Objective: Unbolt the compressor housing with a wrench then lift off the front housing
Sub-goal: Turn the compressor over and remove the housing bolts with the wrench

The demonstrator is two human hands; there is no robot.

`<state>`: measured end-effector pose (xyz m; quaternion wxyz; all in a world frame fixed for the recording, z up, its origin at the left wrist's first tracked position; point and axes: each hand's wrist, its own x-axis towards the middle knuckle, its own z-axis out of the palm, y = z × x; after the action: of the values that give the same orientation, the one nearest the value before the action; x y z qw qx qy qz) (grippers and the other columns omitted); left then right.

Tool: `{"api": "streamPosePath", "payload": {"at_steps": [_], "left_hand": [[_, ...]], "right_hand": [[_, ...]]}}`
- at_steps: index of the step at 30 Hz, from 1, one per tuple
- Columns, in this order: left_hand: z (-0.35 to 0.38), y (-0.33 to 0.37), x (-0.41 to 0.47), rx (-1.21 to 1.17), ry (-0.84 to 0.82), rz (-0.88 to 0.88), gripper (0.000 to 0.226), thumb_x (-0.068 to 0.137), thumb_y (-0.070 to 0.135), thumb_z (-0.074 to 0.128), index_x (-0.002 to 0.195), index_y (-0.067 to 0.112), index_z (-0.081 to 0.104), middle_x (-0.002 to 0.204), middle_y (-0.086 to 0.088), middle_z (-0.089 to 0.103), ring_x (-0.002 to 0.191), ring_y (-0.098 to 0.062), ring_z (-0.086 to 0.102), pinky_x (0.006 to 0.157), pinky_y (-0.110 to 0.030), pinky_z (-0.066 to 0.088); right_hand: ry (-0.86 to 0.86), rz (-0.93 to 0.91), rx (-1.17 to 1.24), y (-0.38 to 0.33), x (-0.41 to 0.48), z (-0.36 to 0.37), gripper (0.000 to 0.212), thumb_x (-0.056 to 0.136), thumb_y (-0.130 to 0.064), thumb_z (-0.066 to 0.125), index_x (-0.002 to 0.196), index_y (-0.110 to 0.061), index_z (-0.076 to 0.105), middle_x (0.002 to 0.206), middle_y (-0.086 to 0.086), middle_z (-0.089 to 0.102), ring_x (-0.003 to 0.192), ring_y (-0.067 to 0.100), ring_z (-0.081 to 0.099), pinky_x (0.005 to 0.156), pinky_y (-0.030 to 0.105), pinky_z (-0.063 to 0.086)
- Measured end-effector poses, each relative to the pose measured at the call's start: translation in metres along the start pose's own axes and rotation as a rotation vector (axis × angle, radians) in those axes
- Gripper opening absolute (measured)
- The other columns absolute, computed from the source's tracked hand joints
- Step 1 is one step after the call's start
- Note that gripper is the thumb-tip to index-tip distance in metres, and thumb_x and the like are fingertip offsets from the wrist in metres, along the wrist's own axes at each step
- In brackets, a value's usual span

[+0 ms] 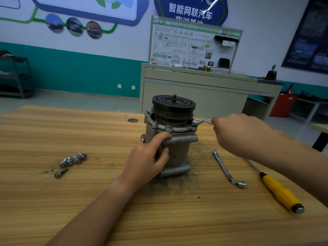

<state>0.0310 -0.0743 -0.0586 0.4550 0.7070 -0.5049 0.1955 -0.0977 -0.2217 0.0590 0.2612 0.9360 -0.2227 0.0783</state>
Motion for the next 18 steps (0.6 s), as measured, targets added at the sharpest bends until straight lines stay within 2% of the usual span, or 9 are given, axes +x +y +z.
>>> {"api": "streamPosePath", "payload": {"at_steps": [4, 7, 11, 14, 16, 18], "left_hand": [[-0.001, 0.002, -0.001, -0.007, 0.005, 0.007, 0.034, 0.085, 0.021, 0.052, 0.117, 0.013, 0.057, 0.063, -0.003, 0.059, 0.051, -0.02, 0.056, 0.046, -0.042, 0.049], [-0.002, 0.003, -0.001, 0.0, 0.008, 0.009, 0.033, 0.085, 0.021, 0.052, 0.117, 0.013, 0.057, 0.063, -0.003, 0.059, 0.049, -0.018, 0.055, 0.045, -0.041, 0.048], [-0.003, 0.003, -0.001, 0.01, 0.0, 0.018, 0.034, 0.086, 0.022, 0.051, 0.118, 0.014, 0.058, 0.064, -0.004, 0.06, 0.047, -0.016, 0.053, 0.042, -0.035, 0.046], [-0.004, 0.002, 0.0, 0.014, 0.008, 0.044, 0.032, 0.086, 0.02, 0.052, 0.116, 0.012, 0.059, 0.062, -0.003, 0.059, 0.045, -0.016, 0.051, 0.04, -0.032, 0.044], [-0.004, 0.0, 0.001, 0.017, 0.013, 0.048, 0.032, 0.085, 0.019, 0.053, 0.115, 0.012, 0.06, 0.062, -0.003, 0.059, 0.046, -0.017, 0.052, 0.04, -0.033, 0.045], [-0.004, 0.0, 0.002, 0.029, 0.024, 0.063, 0.03, 0.086, 0.021, 0.052, 0.114, 0.012, 0.061, 0.06, -0.002, 0.059, 0.044, -0.014, 0.05, 0.039, -0.03, 0.043]], "right_hand": [[-0.006, -0.067, -0.145, 0.0, 0.0, -0.007, 0.019, 0.091, -0.008, 0.043, 0.108, -0.015, 0.049, 0.061, -0.001, 0.037, 0.05, 0.011, 0.035, 0.042, 0.022, 0.029], [-0.013, -0.097, -0.175, 0.0, 0.001, -0.006, 0.015, 0.095, -0.015, 0.04, 0.107, -0.014, 0.048, 0.06, -0.002, 0.038, 0.049, 0.011, 0.036, 0.043, 0.022, 0.031], [-0.01, -0.139, -0.126, 0.01, -0.001, -0.001, 0.022, 0.097, -0.031, 0.029, 0.111, -0.017, 0.04, 0.06, -0.004, 0.039, 0.049, 0.008, 0.037, 0.042, 0.021, 0.028], [-0.021, -0.18, -0.126, 0.028, 0.009, 0.006, 0.025, 0.098, -0.026, 0.03, 0.122, -0.019, 0.036, 0.062, -0.006, 0.044, 0.049, 0.007, 0.037, 0.043, 0.021, 0.025], [-0.015, -0.199, -0.15, 0.035, 0.025, 0.01, 0.028, 0.096, -0.017, 0.037, 0.124, -0.018, 0.036, 0.065, -0.006, 0.045, 0.052, 0.008, 0.039, 0.05, 0.02, 0.033], [0.047, -0.228, -0.181, 0.038, 0.042, 0.016, 0.03, 0.092, -0.011, 0.044, 0.122, -0.016, 0.039, 0.07, -0.006, 0.046, 0.061, 0.011, 0.048, 0.076, 0.028, 0.043]]}}
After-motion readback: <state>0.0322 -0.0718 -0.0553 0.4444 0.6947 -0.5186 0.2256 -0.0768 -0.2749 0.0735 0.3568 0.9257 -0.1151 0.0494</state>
